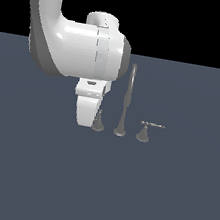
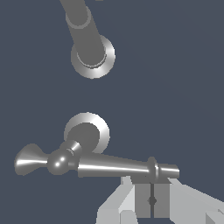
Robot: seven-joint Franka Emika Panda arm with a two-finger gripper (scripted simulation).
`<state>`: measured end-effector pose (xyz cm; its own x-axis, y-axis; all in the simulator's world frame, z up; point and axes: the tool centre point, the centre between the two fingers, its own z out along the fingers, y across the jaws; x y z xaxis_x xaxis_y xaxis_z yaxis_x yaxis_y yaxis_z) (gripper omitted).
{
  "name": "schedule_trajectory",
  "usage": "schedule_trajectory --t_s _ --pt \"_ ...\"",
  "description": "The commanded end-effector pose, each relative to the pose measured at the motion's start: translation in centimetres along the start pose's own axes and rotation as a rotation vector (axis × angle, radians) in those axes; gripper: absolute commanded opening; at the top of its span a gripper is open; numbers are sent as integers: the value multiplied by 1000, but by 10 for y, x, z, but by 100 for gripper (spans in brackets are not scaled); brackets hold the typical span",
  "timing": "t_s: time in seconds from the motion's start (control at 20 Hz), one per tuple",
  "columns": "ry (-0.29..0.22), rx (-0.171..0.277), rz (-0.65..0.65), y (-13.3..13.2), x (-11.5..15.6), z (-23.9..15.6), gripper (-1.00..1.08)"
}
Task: Turn on the faucet by rotating a designated handle.
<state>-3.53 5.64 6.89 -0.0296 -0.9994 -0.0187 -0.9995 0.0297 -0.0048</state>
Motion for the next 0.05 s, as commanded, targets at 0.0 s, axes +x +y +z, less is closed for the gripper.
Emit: schedule_trajectory --t_s 0.0 --pt "19 -4 80 -5 55 3 -100"
